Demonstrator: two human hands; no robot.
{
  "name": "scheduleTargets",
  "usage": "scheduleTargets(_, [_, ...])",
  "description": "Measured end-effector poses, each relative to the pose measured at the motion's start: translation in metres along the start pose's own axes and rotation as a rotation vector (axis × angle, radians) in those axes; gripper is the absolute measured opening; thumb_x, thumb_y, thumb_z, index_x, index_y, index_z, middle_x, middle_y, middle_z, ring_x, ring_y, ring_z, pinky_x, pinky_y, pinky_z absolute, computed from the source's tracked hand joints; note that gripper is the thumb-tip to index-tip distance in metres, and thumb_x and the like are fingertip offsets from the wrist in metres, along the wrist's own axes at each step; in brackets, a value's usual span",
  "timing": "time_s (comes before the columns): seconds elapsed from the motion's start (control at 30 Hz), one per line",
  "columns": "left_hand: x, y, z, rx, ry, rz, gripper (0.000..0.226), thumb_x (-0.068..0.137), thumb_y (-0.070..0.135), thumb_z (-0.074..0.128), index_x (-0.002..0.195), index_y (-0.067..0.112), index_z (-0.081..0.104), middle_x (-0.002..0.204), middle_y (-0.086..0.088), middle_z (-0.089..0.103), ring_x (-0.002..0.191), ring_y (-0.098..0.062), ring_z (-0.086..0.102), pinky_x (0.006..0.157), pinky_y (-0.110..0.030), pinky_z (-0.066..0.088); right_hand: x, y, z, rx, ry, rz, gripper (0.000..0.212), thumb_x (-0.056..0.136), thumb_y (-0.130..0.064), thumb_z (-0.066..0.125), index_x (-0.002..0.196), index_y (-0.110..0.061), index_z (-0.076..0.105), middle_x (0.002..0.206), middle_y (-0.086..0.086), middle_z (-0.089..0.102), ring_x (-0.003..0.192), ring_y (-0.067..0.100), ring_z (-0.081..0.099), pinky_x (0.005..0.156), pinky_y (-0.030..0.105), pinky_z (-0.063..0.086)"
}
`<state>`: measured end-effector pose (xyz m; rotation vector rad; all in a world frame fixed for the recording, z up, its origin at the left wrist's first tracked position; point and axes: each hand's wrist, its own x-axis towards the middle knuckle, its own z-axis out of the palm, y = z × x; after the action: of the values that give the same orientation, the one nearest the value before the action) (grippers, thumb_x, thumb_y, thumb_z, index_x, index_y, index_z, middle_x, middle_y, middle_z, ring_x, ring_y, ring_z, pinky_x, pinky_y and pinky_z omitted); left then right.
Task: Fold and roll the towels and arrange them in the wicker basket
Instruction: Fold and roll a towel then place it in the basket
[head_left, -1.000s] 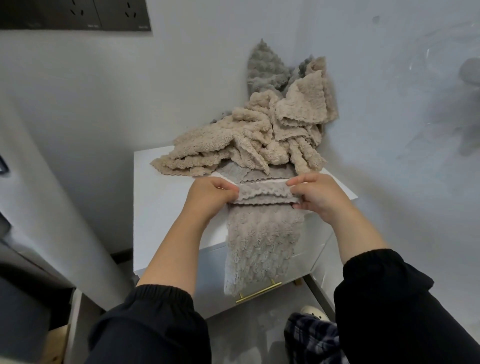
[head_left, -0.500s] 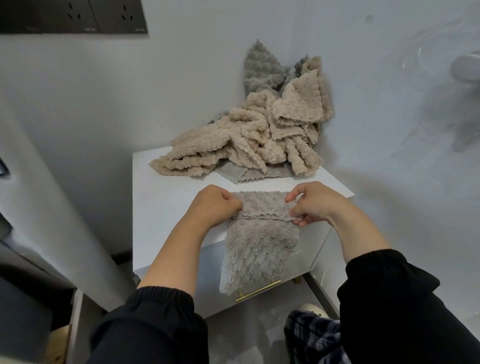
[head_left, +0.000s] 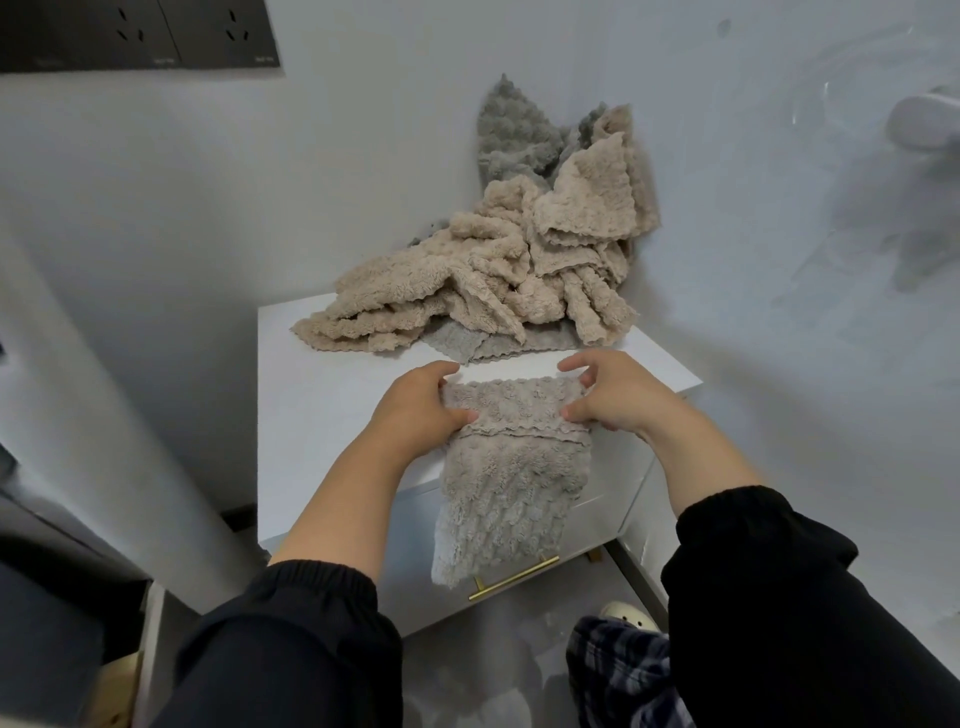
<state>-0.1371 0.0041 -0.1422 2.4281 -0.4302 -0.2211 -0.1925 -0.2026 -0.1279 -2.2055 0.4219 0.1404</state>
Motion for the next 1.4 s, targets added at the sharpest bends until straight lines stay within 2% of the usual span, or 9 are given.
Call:
scheduleTargets(0.13, [0.002,0.0,-0.001,-0.007,0.016,-0.039,0.04,0.08,0.025,0.076,0.116,0.01,0.064,0.098,-0.007,0.063,0.092,-0.022,0.056,0.078,-0.03,0.043,0.004,-0.003,0.001,-0.05,0.028,0.052,0.019,0.078,-0.004,0.075,0.085,-0.006,0.057,0.065,0.006,0.041,0.048,0.017,0.035,0.044,0.023,0.027])
scheduleTargets(0.2, [0.003,0.001,-0.001,-0.041,0.097,-0.053,0.019,0.079,0.023,0.077,0.091,0.012,0.067,0.077,0.001,0.059,0.079,-0.019,0.053,0.066,-0.027,0.038,0.007,-0.002,0.003,-0.049,0.096,0.016,0.029,0.075,-0.004,0.076,0.087,0.015,0.057,0.067,0.009,0.042,0.055,0.02,0.037,0.053,0.027,0.03])
scheduleTargets(0.4, [0.005,0.009,-0.001,-0.131,0.44,-0.017,0.024,0.082,0.009,0.065,0.103,0.021,0.071,0.1,0.01,0.059,0.089,-0.015,0.055,0.075,-0.026,0.042,0.009,-0.009,0.013,0.133,0.302,-0.114,0.022,0.081,0.001,0.067,0.102,-0.006,0.065,0.071,0.009,0.066,0.049,0.012,0.064,0.059,0.037,0.058])
scheduleTargets(0.5, [0.007,0.008,-0.001,-0.17,0.492,0.028,0.029,0.08,0.007,0.062,0.104,0.021,0.071,0.112,0.003,0.066,0.097,-0.02,0.06,0.085,-0.035,0.049,0.009,-0.011,0.015,0.191,0.385,-0.191,0.021,0.081,0.001,0.063,0.083,-0.02,0.065,0.077,0.002,0.068,0.067,0.02,0.07,0.07,0.041,0.059])
scheduleTargets(0.6, [0.007,0.008,-0.001,-0.174,0.527,0.065,0.026,0.081,0.008,0.063,0.104,0.02,0.071,0.112,0.0,0.066,0.099,-0.022,0.06,0.087,-0.039,0.049,0.008,-0.014,0.015,0.149,0.449,-0.255,0.022,0.081,-0.004,0.062,0.091,-0.022,0.069,0.091,-0.003,0.068,0.078,0.013,0.065,0.072,0.026,0.048])
scheduleTargets(0.73, [0.006,0.006,0.002,-0.123,0.442,0.112,0.024,0.081,0.006,0.066,0.1,0.019,0.07,0.107,0.001,0.065,0.09,-0.021,0.059,0.082,-0.036,0.049,0.008,-0.009,0.012,0.034,0.461,-0.256,0.024,0.083,-0.004,0.06,0.097,-0.021,0.068,0.092,-0.005,0.062,0.078,0.014,0.058,0.068,0.022,0.038])
scheduleTargets(1.03, [-0.004,0.003,-0.002,-0.11,0.118,0.2,0.014,0.079,0.031,0.075,0.087,0.021,0.072,0.092,0.007,0.062,0.083,-0.011,0.055,0.073,-0.021,0.041,0.003,0.007,-0.004,-0.235,0.337,-0.179,0.031,0.084,-0.005,0.058,0.105,-0.023,0.071,0.111,0.006,0.066,0.087,0.024,0.063,0.075,0.031,0.048])
scheduleTargets(1.23, [0.0,0.004,0.001,-0.095,0.139,0.172,0.018,0.087,0.029,0.067,0.078,0.015,0.072,0.093,-0.003,0.061,0.087,-0.019,0.057,0.081,-0.034,0.045,-0.006,0.01,-0.012,-0.301,0.163,-0.168,0.026,0.086,-0.025,0.065,0.112,-0.026,0.067,0.124,0.002,0.059,0.099,0.018,0.059,0.076,0.024,0.039])
scheduleTargets(1.4, [0.003,0.002,0.005,-0.032,0.111,0.123,0.017,0.08,0.028,0.074,0.09,0.022,0.061,0.108,0.001,0.054,0.1,-0.017,0.052,0.08,-0.028,0.039,-0.006,0.009,-0.011,-0.204,0.178,-0.179,0.02,0.091,-0.038,0.06,0.076,-0.026,0.064,0.081,-0.009,0.058,0.087,0.017,0.056,0.067,0.025,0.037])
